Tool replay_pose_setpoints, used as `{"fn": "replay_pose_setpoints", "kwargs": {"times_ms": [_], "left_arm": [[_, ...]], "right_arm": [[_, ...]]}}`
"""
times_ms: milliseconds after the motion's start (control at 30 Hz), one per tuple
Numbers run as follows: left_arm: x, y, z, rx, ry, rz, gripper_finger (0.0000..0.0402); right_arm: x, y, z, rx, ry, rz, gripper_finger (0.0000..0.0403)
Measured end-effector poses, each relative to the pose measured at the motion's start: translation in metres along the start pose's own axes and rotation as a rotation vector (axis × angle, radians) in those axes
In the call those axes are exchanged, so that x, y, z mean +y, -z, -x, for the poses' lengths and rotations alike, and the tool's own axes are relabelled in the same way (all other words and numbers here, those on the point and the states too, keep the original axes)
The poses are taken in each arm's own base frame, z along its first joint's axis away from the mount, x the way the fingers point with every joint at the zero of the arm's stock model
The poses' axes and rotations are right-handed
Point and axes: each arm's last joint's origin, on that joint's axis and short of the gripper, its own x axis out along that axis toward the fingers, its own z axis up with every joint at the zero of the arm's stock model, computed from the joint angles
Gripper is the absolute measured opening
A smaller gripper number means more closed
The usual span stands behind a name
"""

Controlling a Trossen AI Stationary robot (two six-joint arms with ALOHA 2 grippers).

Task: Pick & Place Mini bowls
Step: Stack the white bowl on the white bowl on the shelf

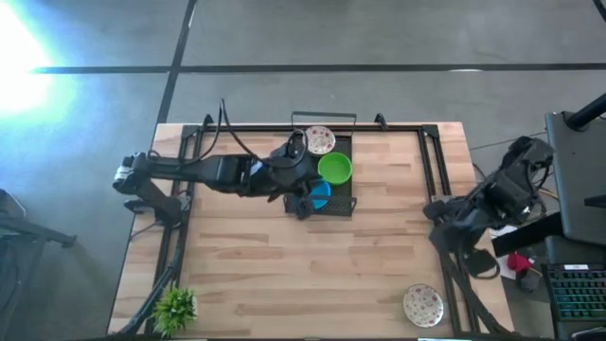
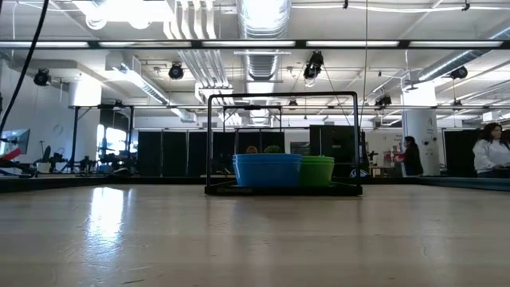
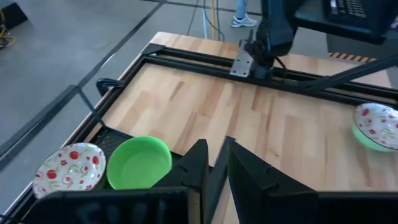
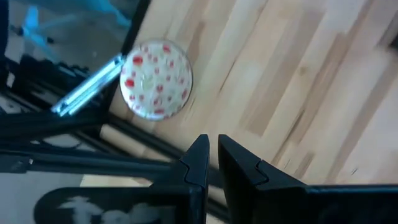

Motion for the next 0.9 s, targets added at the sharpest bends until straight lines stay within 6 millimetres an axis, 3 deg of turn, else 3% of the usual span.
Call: {"fn": "replay_pose_setpoints", "kwargs": {"times_ms": [167,333,600,900], "left_arm": [[-0.011,0.002,0.004,-0.001,0.030,-0.014,0.0053],[-0.015,0.001,0.007,-0.014,0.029,-0.014,0.0053],[-0.015,-0.001,0.007,-0.032,0.027,0.002,0.0053],[-0.016,-0.002,0.007,-0.046,0.031,0.008,0.0053]], "right_arm": [[0.010,0.010,-0.027,0.090,0.003,0.008,0.0032],[0.019,0.010,-0.051,0.070,-0.028,-0.026,0.0033],[0.014,0.014,-0.089,0.080,-0.040,-0.059,0.0036],[0.008,0.021,-0.116,0.090,-0.038,0.003,0.0090]]}}
